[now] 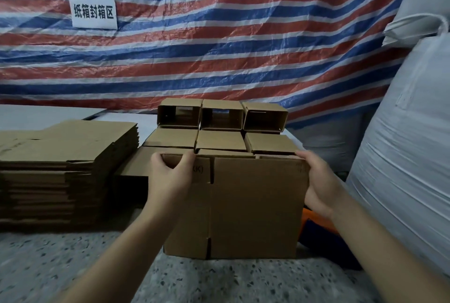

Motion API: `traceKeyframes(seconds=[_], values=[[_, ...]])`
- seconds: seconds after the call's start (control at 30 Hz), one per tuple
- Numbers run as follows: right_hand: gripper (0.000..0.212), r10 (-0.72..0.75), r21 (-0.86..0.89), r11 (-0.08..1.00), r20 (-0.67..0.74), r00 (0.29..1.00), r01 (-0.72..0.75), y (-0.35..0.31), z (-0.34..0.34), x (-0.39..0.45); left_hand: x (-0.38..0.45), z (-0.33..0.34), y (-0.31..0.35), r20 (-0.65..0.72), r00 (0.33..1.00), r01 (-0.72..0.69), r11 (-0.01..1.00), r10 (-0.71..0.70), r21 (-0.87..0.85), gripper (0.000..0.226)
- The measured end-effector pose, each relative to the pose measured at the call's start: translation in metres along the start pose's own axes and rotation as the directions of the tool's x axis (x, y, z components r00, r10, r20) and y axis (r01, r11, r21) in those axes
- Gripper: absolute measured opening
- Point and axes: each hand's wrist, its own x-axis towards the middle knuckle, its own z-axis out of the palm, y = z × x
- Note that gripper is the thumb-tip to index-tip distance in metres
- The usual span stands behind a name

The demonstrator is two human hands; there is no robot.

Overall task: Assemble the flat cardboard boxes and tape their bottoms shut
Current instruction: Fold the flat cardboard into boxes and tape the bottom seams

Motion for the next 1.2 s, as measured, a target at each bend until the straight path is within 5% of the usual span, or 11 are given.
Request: traceKeyframes(seconds=[0.13, 0.3, 0.47, 0.67, 0.8, 1.0, 1.2], values=[[0.06, 0.065, 0.164, 0.983, 0.135, 0.989, -0.087, -0.008, -0.009, 0.0, -0.005, 0.005, -0.007, -0.017, 1.0, 0.006, 1.0, -0.006, -0.014, 0.042], [0.043, 0.173, 0.121, 0.971, 0.235, 0.956, -0.206, -0.012, -0.005, -0.004, -0.008, 0.011, -0.008, -0.046, 0.999, 0.001, 1.0, -0.001, -0.003, 0.077], [0.033, 0.087, 0.113, 0.987, 0.241, 0.967, -0.117, -0.015, 0.001, -0.022, -0.004, 0.003, 0.002, 0.074, 0.996, -0.042, 0.997, 0.047, -0.065, 0.067], [0.056, -0.03, 0.051, 0.998, 0.054, 0.998, 0.027, -0.008, 0.028, -0.033, 0.0, -0.01, 0.013, 0.389, 0.912, 0.192, 0.974, -0.131, -0.12, 0.019], [0.062, 0.009, 0.046, 0.999, 0.039, 0.999, -0.011, 0.012, 0.039, -0.038, 0.0, -0.019, 0.006, 0.475, 0.866, 0.27, 0.946, -0.156, -0.18, 0.026], [0.056, 0.07, 0.26, 0.964, -0.024, 0.997, -0.061, 0.021, 0.027, -0.036, -0.002, -0.025, -0.004, 0.549, 0.819, 0.328, 0.922, -0.169, -0.205, 0.035], [0.047, 0.054, 0.122, 0.991, -0.009, 0.998, -0.053, 0.033, 0.037, -0.034, -0.002, -0.019, -0.006, 0.514, 0.842, 0.247, 0.964, -0.162, -0.101, 0.052]])
